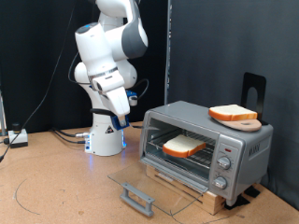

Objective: Make a piece of toast with the oven

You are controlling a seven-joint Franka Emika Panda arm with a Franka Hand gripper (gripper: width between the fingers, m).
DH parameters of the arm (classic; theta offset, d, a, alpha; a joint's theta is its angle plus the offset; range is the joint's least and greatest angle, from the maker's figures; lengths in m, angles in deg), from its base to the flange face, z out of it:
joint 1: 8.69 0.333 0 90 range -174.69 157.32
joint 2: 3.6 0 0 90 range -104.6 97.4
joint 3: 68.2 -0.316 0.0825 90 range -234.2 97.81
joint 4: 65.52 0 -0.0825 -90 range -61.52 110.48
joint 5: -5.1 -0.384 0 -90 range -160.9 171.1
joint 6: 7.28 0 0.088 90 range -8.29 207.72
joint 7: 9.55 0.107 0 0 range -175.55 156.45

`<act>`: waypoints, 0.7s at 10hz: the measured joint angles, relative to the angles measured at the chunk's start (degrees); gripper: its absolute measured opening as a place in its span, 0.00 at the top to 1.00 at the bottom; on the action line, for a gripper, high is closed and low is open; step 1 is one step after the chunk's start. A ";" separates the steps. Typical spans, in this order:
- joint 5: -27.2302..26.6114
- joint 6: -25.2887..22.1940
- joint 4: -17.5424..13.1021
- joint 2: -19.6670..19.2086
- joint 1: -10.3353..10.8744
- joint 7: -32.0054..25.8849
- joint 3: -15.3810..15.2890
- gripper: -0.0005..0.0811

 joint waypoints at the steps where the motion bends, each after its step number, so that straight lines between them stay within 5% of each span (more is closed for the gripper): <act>1: -0.93 -1.40 -0.83 1.44 0.00 0.11 0.59 0.51; 4: 1.73 -6.32 -2.54 3.49 -0.38 2.81 0.40 0.51; 7: -7.00 -10.11 -1.63 4.05 3.05 -0.79 0.76 0.51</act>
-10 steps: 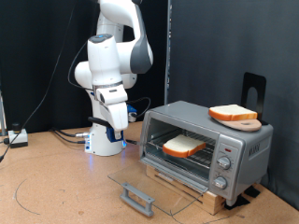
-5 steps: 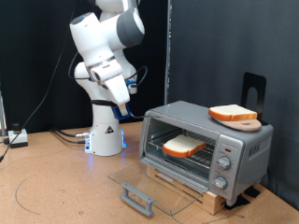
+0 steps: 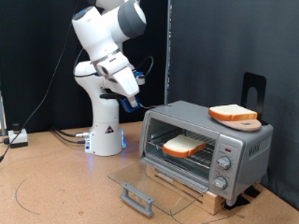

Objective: Make a piece of toast with the oven

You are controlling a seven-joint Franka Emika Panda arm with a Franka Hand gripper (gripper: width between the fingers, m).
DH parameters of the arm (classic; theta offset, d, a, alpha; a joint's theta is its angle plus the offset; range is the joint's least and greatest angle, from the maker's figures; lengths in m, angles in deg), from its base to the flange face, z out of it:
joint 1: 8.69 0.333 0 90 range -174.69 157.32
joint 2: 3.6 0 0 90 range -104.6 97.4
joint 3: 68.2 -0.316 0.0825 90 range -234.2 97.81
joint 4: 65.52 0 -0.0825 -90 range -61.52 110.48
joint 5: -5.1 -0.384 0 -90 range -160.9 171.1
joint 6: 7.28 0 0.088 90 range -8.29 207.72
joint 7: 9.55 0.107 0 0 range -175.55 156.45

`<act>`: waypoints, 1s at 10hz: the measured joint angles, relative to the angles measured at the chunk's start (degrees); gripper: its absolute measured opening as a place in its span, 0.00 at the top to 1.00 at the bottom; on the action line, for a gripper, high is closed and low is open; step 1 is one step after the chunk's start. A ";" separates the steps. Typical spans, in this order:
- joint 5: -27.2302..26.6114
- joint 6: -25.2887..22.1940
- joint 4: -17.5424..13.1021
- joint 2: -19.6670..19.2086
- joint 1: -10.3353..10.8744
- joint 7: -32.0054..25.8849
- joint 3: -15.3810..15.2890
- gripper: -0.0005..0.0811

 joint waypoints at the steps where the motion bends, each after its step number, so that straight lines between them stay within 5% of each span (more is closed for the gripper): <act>1: -1.12 -2.01 0.31 0.66 1.52 -0.31 -0.26 0.51; 5: -1.59 -6.90 3.46 5.07 5.54 0.41 -3.50 0.51; 10: -9.03 -7.63 8.28 12.94 10.86 4.61 -9.21 0.51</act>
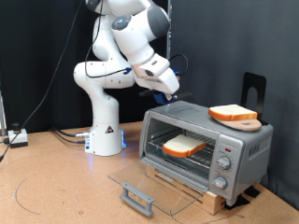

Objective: Make a piece of toast with the oven

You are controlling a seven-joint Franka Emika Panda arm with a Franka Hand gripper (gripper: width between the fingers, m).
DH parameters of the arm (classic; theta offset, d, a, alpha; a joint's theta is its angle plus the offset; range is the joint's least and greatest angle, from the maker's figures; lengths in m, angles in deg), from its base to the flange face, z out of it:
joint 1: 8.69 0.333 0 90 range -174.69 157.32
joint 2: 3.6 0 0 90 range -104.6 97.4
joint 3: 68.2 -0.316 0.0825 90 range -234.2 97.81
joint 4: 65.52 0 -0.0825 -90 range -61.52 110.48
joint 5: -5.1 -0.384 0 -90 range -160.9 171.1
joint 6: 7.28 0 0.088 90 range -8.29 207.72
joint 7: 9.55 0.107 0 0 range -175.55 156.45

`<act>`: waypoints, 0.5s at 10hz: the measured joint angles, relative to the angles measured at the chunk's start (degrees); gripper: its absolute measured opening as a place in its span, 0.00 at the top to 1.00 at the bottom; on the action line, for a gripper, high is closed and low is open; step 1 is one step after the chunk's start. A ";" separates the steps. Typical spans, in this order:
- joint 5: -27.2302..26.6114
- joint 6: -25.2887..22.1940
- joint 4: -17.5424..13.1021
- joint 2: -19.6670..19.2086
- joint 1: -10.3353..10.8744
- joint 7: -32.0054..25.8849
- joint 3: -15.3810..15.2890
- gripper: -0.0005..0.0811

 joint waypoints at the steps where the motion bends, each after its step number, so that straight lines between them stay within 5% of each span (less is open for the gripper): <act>1: -1.34 -0.09 0.36 1.46 1.19 1.54 -1.28 0.51; 5: -5.10 1.02 1.66 5.94 4.68 10.66 -10.17 0.51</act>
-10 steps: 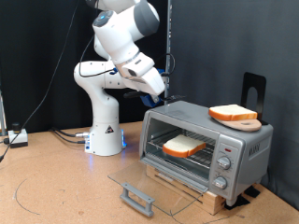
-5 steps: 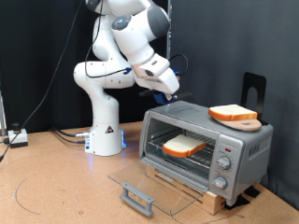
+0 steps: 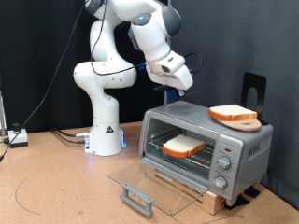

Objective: Make a piece of toast with the oven

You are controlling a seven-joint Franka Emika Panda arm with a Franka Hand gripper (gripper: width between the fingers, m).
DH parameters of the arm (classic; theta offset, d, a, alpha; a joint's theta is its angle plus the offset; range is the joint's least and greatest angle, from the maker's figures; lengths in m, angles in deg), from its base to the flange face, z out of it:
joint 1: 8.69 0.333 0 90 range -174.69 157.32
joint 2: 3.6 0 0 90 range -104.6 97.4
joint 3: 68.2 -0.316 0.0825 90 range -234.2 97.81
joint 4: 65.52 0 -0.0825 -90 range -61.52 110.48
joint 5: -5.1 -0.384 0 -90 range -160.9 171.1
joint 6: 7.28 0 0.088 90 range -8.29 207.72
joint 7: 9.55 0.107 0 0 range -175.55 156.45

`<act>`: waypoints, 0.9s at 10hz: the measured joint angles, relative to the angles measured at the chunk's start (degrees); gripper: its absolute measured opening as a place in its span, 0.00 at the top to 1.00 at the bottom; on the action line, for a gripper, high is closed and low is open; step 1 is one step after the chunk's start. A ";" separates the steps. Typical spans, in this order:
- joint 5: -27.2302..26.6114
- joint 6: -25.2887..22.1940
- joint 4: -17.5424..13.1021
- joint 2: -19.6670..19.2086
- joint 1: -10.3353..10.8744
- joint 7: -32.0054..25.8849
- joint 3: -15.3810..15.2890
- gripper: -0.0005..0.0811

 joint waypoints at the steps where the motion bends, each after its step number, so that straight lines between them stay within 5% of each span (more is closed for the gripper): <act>1: -1.62 1.67 0.41 0.21 0.39 1.71 -2.85 0.51; 4: -6.82 7.89 1.06 -0.47 0.15 3.80 -8.89 0.51; 7: -8.87 10.70 0.86 -2.78 -0.38 3.71 -10.34 0.51; 8: -9.27 10.92 0.69 -3.17 -0.47 3.66 -10.30 0.26; 9: -9.83 10.94 0.46 -3.25 -0.48 3.39 -10.04 0.26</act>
